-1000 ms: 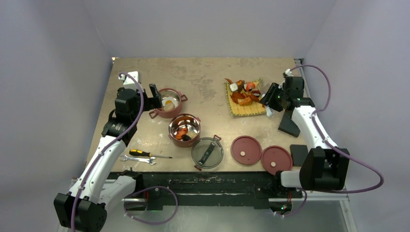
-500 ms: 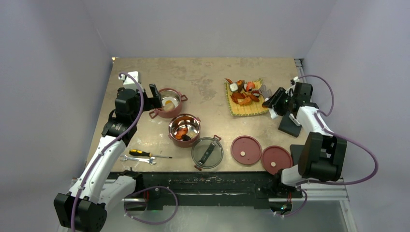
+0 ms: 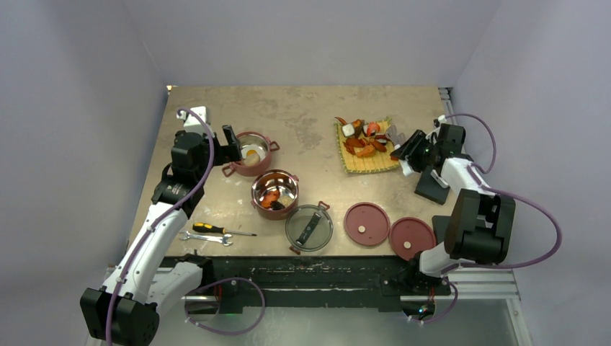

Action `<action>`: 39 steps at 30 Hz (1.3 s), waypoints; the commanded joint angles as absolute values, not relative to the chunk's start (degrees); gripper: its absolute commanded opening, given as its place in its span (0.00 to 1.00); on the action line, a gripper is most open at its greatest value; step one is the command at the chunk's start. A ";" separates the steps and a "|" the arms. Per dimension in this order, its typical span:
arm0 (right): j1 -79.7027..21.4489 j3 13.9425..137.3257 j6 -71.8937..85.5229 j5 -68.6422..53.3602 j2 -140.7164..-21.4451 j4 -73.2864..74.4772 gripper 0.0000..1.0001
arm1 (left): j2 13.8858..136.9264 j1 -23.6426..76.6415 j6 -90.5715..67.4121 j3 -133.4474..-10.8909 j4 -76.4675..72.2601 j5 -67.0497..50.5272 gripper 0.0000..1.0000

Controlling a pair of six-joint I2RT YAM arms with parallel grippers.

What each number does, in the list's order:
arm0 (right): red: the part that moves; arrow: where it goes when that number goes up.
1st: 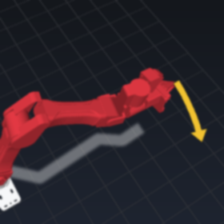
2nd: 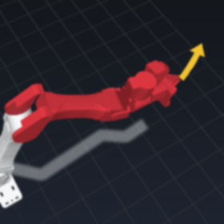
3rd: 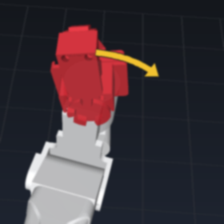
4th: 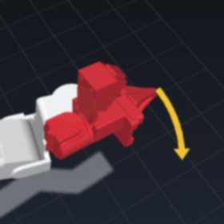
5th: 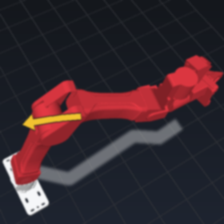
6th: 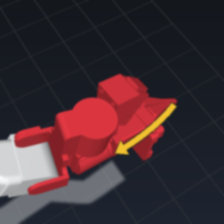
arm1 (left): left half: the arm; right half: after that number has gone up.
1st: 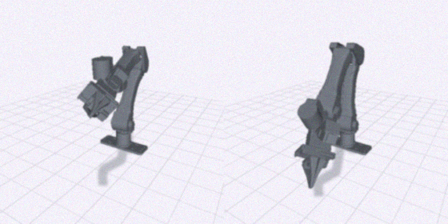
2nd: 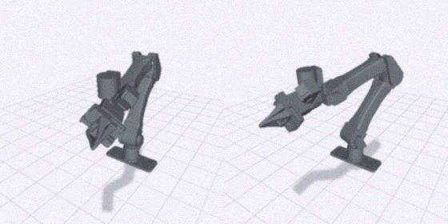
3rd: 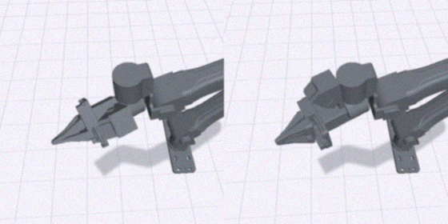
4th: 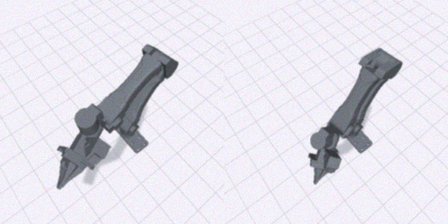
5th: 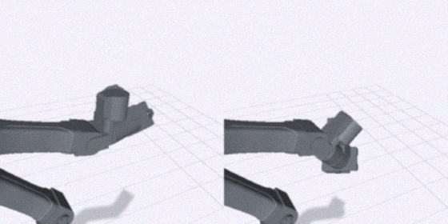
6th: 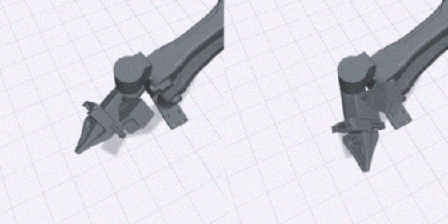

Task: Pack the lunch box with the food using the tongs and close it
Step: Pick up the fake food from the plate.

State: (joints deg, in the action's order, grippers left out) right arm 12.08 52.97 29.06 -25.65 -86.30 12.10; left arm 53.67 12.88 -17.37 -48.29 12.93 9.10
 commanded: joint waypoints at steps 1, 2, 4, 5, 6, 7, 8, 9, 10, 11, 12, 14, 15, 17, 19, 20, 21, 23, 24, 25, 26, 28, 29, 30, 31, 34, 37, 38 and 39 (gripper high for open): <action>12.39 52.28 29.79 -28.12 -86.88 8.02 0.51 | 53.24 13.07 -17.05 -48.98 11.78 8.88 0.99; 12.39 52.08 29.92 -28.43 -87.04 7.74 0.51 | 53.26 13.09 -17.05 -49.03 11.78 8.88 0.99; 12.38 51.79 30.10 -28.82 -87.47 7.29 0.51 | 53.36 13.07 -17.13 -48.97 11.78 8.88 0.99; 12.39 51.50 30.47 -29.23 -87.65 6.84 0.51 | 53.35 13.02 -17.06 -49.01 11.78 8.88 0.99; 12.39 51.29 30.57 -29.56 -87.83 6.60 0.51 | 53.35 13.09 -17.05 -49.03 11.79 8.88 0.99; 12.35 51.15 30.57 -29.61 -88.03 6.45 0.51 | 53.35 13.09 -17.05 -48.98 11.83 8.93 0.99; 12.39 51.03 30.65 -29.62 -88.15 6.41 0.50 | 53.39 13.07 -17.05 -48.96 11.78 8.96 0.99; 12.39 50.95 30.67 -29.53 -88.16 6.23 0.50 | 53.36 13.04 -17.05 -48.96 11.78 8.96 0.99; 12.39 50.90 30.67 -29.37 -88.09 6.02 0.50 | 53.36 13.09 -17.11 -48.99 11.83 8.96 0.99; 12.39 50.78 30.75 -29.36 -88.09 5.84 0.50 | 53.35 13.05 -17.11 -49.00 11.78 8.96 0.99; 12.39 50.80 30.83 -29.36 -88.14 5.67 0.50 | 53.36 13.07 -17.10 -48.98 11.78 8.96 0.99; 12.39 50.59 31.08 -29.73 -88.32 4.84 0.49 | 53.35 13.08 -17.05 -49.00 11.78 8.96 0.99; 12.39 50.32 31.39 -30.05 -88.49 4.16 0.48 | 53.39 13.07 -17.06 -48.98 11.78 9.01 0.99; 12.43 49.81 32.40 -31.22 -88.95 2.55 0.47 | 53.33 13.04 -17.00 -49.00 11.78 9.05 0.99; 12.40 49.28 33.44 -32.47 -89.34 1.01 0.44 | 53.27 13.09 -16.96 -49.03 11.78 9.13 0.99; 12.39 49.08 33.92 -32.74 -89.35 0.45 0.43 | 53.26 13.08 -16.96 -48.96 11.78 9.19 0.99; 12.38 48.93 34.36 -33.11 -89.19 0.29 0.42 | 53.26 13.03 -16.96 -48.98 11.80 9.22 0.99; 12.39 48.90 34.75 -33.43 -88.56 0.31 0.39 | 53.27 13.09 -16.97 -48.96 11.79 9.23 0.99; 12.40 48.87 35.06 -33.61 -88.19 0.27 0.38 | 53.26 13.10 -17.03 -48.97 11.79 9.23 0.99; 12.39 48.88 35.27 -33.73 -87.63 0.27 0.37 | 53.26 13.08 -16.98 -48.98 11.78 9.23 0.99; 12.39 48.87 35.51 -33.81 -87.13 0.31 0.35 | 53.31 13.08 -16.96 -49.03 11.78 9.23 0.99; 12.43 48.89 35.96 -33.97 -86.09 0.28 0.29 | 53.26 13.03 -16.96 -48.96 11.78 9.23 0.99; 12.40 48.95 36.14 -34.15 -85.67 0.27 0.26 | 53.26 13.04 -16.96 -48.98 11.78 9.23 0.99; 12.39 48.97 36.25 -34.29 -85.21 0.31 0.25 | 53.26 13.01 -16.98 -48.96 11.78 9.21 0.99; 12.39 48.96 36.46 -34.47 -84.79 0.27 0.23 | 53.26 13.06 -16.97 -48.96 11.83 9.16 0.99; 12.39 48.98 36.94 -35.12 -83.69 0.27 0.18 | 53.26 13.05 -16.96 -49.01 11.78 9.14 0.99; 12.40 49.21 36.82 -35.28 -82.68 0.26 0.14 | 53.24 13.05 -16.96 -48.99 11.78 9.14 0.99; 12.40 49.29 36.68 -35.39 -82.35 0.26 0.12 | 53.20 13.05 -16.98 -48.96 11.78 9.16 0.99; 12.44 49.37 36.45 -35.56 -82.17 0.26 0.12 | 53.18 13.02 -16.99 -48.98 11.82 9.18 0.99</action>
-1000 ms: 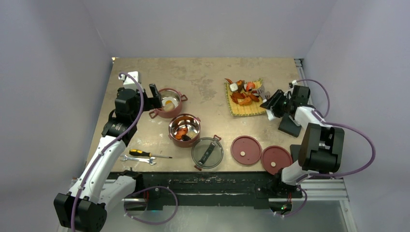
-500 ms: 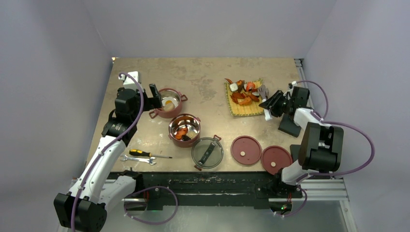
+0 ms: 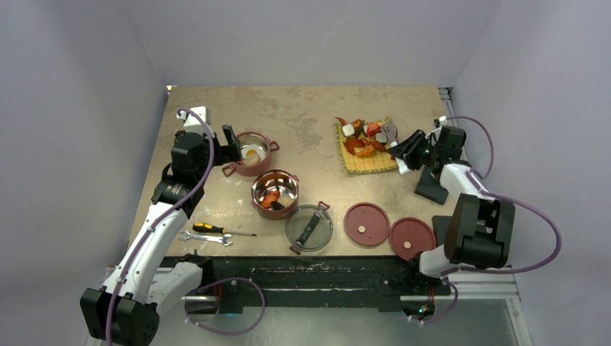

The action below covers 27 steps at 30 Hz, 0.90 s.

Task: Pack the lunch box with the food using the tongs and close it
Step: Pick up the fake food from the plate, then place the fake food in the packing box.

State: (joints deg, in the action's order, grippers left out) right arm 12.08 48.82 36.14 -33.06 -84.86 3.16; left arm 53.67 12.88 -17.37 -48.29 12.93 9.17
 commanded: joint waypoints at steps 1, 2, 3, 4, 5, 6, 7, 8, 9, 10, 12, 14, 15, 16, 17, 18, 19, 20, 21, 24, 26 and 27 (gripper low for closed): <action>12.40 49.35 36.27 -35.61 -82.03 0.45 0.11 | 53.17 13.03 -16.97 -48.99 11.78 9.17 0.99; 12.45 49.36 36.11 -35.67 -81.76 0.70 0.10 | 53.17 13.07 -16.96 -49.03 11.79 9.14 0.99; 12.39 49.24 35.89 -35.64 -81.34 0.93 0.10 | 53.17 13.02 -16.96 -49.00 11.84 9.17 0.99; 12.39 49.29 35.40 -35.38 -80.85 1.26 0.10 | 53.17 13.09 -16.97 -49.03 11.79 9.16 0.99; 12.39 49.51 34.57 -34.44 -80.28 1.70 0.09 | 53.18 13.06 -16.96 -48.96 11.78 9.19 0.99; 12.39 49.82 33.73 -33.27 -79.60 2.39 0.09 | 53.17 13.03 -17.01 -49.02 11.78 9.22 0.99; 12.39 50.24 32.75 -32.46 -78.85 3.21 0.09 | 53.17 13.06 -16.98 -48.99 11.82 9.22 0.99; 12.39 50.65 31.74 -31.98 -78.08 4.31 0.09 | 53.18 13.06 -16.96 -48.96 11.78 9.18 0.99; 12.39 51.07 30.75 -31.96 -77.34 5.43 0.09 | 53.24 13.05 -17.01 -48.93 11.80 9.16 0.99; 12.39 51.48 29.50 -31.98 -76.51 6.64 0.09 | 53.26 13.06 -17.03 -48.95 11.79 9.14 0.99; 12.19 51.93 27.31 -32.62 -74.67 9.27 0.09 | 53.34 13.09 -17.10 -48.97 11.78 9.01 0.99; 11.26 51.96 25.60 -33.30 -72.61 10.68 0.09 | 53.43 13.05 -17.06 -48.91 11.72 8.92 0.99; 10.43 51.47 25.16 -33.61 -70.92 10.82 0.09 | 53.50 13.01 -17.13 -48.90 11.73 8.88 0.99; 9.07 51.08 25.06 -33.69 -69.72 10.88 0.10 | 53.52 13.01 -17.14 -48.92 11.72 8.80 0.99; 7.58 50.95 25.05 -33.53 -68.46 10.97 0.10 | 53.60 13.01 -17.18 -48.91 11.69 8.74 0.99; 5.64 50.94 25.09 -33.42 -67.39 11.06 0.10 | 53.66 13.02 -17.22 -48.94 11.69 8.71 0.99; 3.52 50.97 25.20 -33.74 -66.59 10.94 0.10 | 53.70 13.01 -17.29 -48.84 11.65 8.65 0.99; 1.64 51.29 25.30 -34.34 -65.83 10.75 0.10 | 53.77 13.01 -17.31 -48.83 11.65 8.62 0.99; -0.80 51.59 25.31 -34.77 -65.27 10.73 0.10 | 53.86 13.01 -17.36 -48.80 11.62 8.61 0.99; -6.50 53.21 23.48 -37.76 -64.18 11.14 0.11 | 54.13 13.01 -17.40 -48.81 11.63 8.57 0.99; -9.77 54.48 21.54 -39.63 -64.36 12.73 0.12 | 54.23 13.01 -17.40 -48.73 11.60 8.53 0.99; -11.60 55.08 20.67 -39.64 -64.56 13.72 0.12 | 54.31 13.01 -17.40 -48.73 11.60 8.57 0.99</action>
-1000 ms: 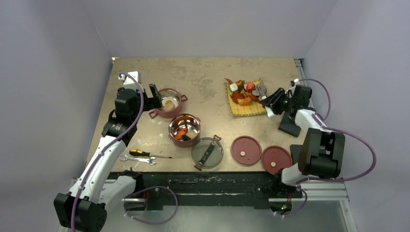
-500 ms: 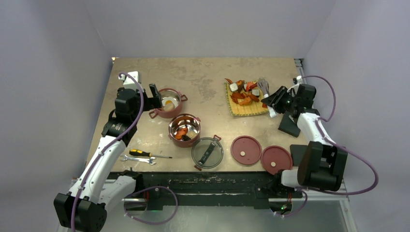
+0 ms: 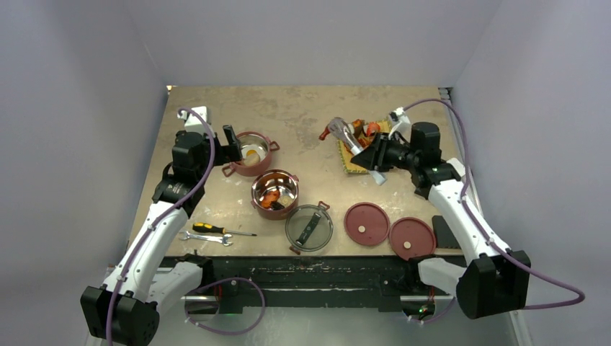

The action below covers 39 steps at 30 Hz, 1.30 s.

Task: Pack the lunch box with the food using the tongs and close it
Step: Place the fake food in the packing box.

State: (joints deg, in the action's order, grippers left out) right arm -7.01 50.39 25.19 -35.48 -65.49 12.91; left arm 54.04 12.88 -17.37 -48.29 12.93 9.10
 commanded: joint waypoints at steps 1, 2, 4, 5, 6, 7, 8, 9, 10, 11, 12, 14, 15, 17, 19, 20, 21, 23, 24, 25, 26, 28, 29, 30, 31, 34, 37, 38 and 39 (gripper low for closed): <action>-13.18 55.45 19.73 -39.66 -64.76 14.66 0.12 | 54.32 13.01 -17.40 -48.70 11.62 8.61 0.99; -14.89 55.75 18.97 -39.50 -64.96 15.62 0.12 | 54.34 13.01 -17.42 -48.76 11.60 8.61 0.99; -17.62 55.62 18.32 -40.06 -65.25 16.27 0.12 | 54.27 13.01 -17.41 -48.70 11.63 8.78 0.99; -18.85 55.37 18.40 -40.27 -65.30 16.09 0.12 | 54.26 13.01 -17.40 -48.76 11.60 8.85 0.99; -20.07 54.92 18.64 -40.40 -65.35 15.71 0.12 | 54.23 13.01 -17.37 -48.77 11.66 8.94 0.99; -21.44 54.63 18.73 -40.15 -65.54 15.64 0.12 | 54.29 13.01 -17.34 -48.77 11.65 8.96 0.99; -23.00 54.54 18.80 -39.30 -65.83 15.79 0.12 | 54.34 13.01 -17.32 -48.72 11.65 9.04 0.99; -24.42 54.42 18.80 -38.35 -66.16 15.90 0.12 | 54.32 13.01 -17.33 -48.68 11.61 9.05 0.99; -25.89 54.41 18.77 -37.47 -66.56 16.05 0.12 | 54.39 13.01 -17.32 -48.61 11.60 8.98 0.99; -27.13 54.34 18.80 -36.91 -67.06 15.96 0.12 | 54.50 13.01 -17.31 -48.71 11.62 8.97 0.99; -28.42 54.40 18.88 -36.51 -67.59 15.87 0.12 | 54.54 13.01 -17.31 -48.74 11.65 8.89 0.99; -30.88 54.53 19.19 -35.64 -68.80 15.21 0.12 | 54.62 13.01 -17.34 -48.67 11.67 8.88 0.99; -31.85 54.64 19.28 -35.16 -69.41 15.04 0.12 | 54.62 13.01 -17.32 -48.67 11.61 8.88 0.99; -33.64 55.03 19.34 -33.94 -70.86 14.96 0.13 | 54.54 13.01 -17.34 -48.68 11.60 9.04 0.99; -35.57 55.53 19.18 -32.69 -72.93 14.88 0.13 | 54.51 13.01 -17.31 -48.75 11.71 9.13 0.99; -36.48 55.81 19.10 -32.02 -73.83 15.01 0.13 | 54.54 13.01 -17.24 -48.78 11.71 9.18 0.99; -37.31 56.00 19.08 -31.28 -74.62 15.03 0.14 | 54.54 13.01 -17.25 -48.78 11.70 9.27 0.99; -38.52 56.60 18.86 -30.50 -76.08 15.13 0.15 | 54.58 13.01 -17.18 -48.72 11.74 9.36 0.99; -39.06 56.87 18.74 -30.31 -76.71 15.16 0.16 | 54.50 13.01 -17.20 -48.75 11.76 9.40 0.99; -39.58 57.06 18.66 -30.12 -77.11 15.17 0.17 | 54.49 13.01 -17.15 -48.78 11.74 9.45 0.99; -40.11 57.24 18.64 -30.02 -77.50 15.06 0.18 | 54.50 13.01 -17.14 -48.78 11.77 9.49 0.99; -40.60 57.54 18.50 -29.89 -77.97 15.00 0.22 | 54.59 13.01 -17.14 -48.73 11.78 9.49 0.99; -40.79 57.70 18.42 -29.81 -78.19 15.03 0.23 | 54.58 13.01 -17.14 -48.70 11.78 9.49 0.99; -40.88 57.74 18.38 -29.60 -78.42 15.03 0.26 | 54.58 13.01 -17.14 -48.74 11.79 9.49 0.99; -40.94 57.74 18.37 -29.24 -78.52 15.03 0.29 | 54.60 13.01 -17.14 -48.76 11.82 9.49 0.99; -41.03 57.86 18.31 -28.57 -78.79 15.35 0.36 | 54.58 13.01 -17.18 -48.78 11.80 9.49 0.99; -41.00 58.01 18.28 -28.63 -78.93 15.33 0.40 | 54.61 13.01 -17.14 -48.77 11.78 9.49 0.99; -41.02 58.05 18.20 -28.73 -78.93 15.34 0.41 | 54.66 13.01 -17.14 -48.71 11.78 9.49 0.99; -41.03 58.06 18.15 -28.74 -78.95 15.34 0.41 | 54.67 13.01 -17.16 -48.74 11.78 9.49 0.99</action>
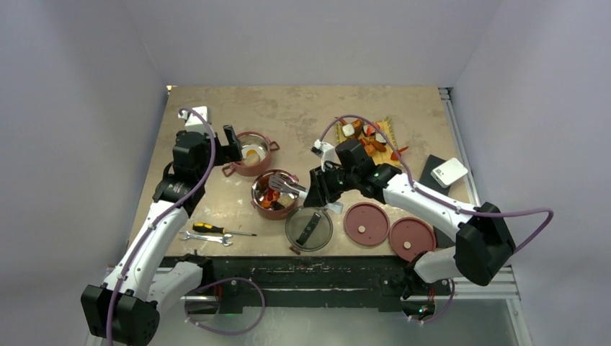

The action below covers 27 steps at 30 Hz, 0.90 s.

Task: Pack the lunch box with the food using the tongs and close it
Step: Place the fake food in the packing box.

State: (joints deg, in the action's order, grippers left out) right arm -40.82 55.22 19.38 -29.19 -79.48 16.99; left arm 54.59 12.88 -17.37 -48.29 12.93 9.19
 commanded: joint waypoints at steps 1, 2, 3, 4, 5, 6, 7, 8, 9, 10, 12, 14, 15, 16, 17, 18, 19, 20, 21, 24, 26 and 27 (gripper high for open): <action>-41.02 58.09 18.11 -28.74 -78.86 15.30 0.42 | 54.67 13.01 -17.14 -48.73 11.82 9.48 0.99; -41.04 58.10 18.11 -28.78 -78.86 15.28 0.43 | 54.65 13.01 -17.14 -48.76 11.79 9.48 0.99; -41.04 58.17 18.08 -28.87 -78.88 15.22 0.43 | 54.67 13.01 -17.14 -48.71 11.83 9.48 0.99; -41.04 58.18 17.96 -28.98 -78.77 15.23 0.44 | 54.67 13.01 -17.14 -48.75 11.78 9.44 0.99; -41.13 58.14 17.87 -29.04 -78.75 15.21 0.44 | 54.67 13.01 -17.14 -48.78 11.78 9.43 0.99; -41.07 58.10 17.77 -29.04 -78.71 15.21 0.44 | 54.67 13.01 -17.14 -48.72 11.83 9.41 0.99; -41.10 58.10 17.76 -28.90 -78.62 15.25 0.44 | 54.67 13.01 -17.15 -48.73 11.78 9.45 0.99; -41.06 58.11 17.75 -28.72 -78.56 15.19 0.42 | 54.67 13.01 -17.14 -48.72 11.78 9.49 0.99; -41.10 58.10 17.75 -28.54 -78.31 15.13 0.42 | 54.59 13.01 -17.14 -48.76 11.79 9.49 0.99; -41.13 58.10 17.80 -28.48 -78.12 15.09 0.41 | 54.60 13.01 -17.14 -48.70 11.78 9.49 0.99; -41.13 58.30 17.92 -28.40 -77.73 14.96 0.40 | 54.50 13.01 -17.14 -48.72 11.79 9.62 0.99; -41.11 58.56 18.16 -28.16 -77.26 14.94 0.39 | 54.37 13.01 -17.14 -48.70 11.78 9.81 0.99; -41.13 58.80 18.31 -27.94 -76.93 14.94 0.38 | 54.20 13.01 -17.14 -48.69 11.80 10.03 0.99; -41.13 59.03 18.57 -27.64 -76.51 14.88 0.38 | 53.93 13.01 -17.17 -48.69 11.78 10.28 0.99; -41.13 59.39 18.86 -27.30 -75.98 14.86 0.38 | 53.50 13.01 -17.18 -48.55 11.60 10.62 0.99; -41.11 59.84 19.32 -27.41 -75.42 15.22 0.37 | 53.04 13.01 -17.22 -48.32 11.39 10.94 0.99; -41.03 60.31 20.47 -27.36 -74.80 16.11 0.37 | 52.60 13.01 -17.23 -48.14 11.21 11.24 0.99; -41.04 60.84 21.28 -25.87 -74.12 16.54 0.37 | 52.19 13.01 -17.23 -48.00 11.05 11.58 0.99; -40.97 61.35 22.28 -24.43 -73.36 16.68 0.38 | 51.86 13.01 -17.24 -47.85 10.92 11.72 0.99; -39.66 63.65 22.61 -21.70 -72.14 19.85 0.38 | 51.75 13.01 -17.31 -47.76 10.72 11.74 0.99; -38.09 64.71 22.55 -20.66 -71.72 22.02 0.37 | 52.05 13.01 -17.31 -47.89 10.81 11.38 0.99; -36.78 65.05 22.58 -20.05 -71.58 23.31 0.37 | 52.11 13.01 -17.31 -47.91 10.81 11.22 0.99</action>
State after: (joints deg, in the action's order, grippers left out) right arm -39.90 60.90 21.52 -24.25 -73.73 20.34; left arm 52.58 12.88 -17.37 -47.90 12.88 10.79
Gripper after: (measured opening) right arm 0.379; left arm 0.993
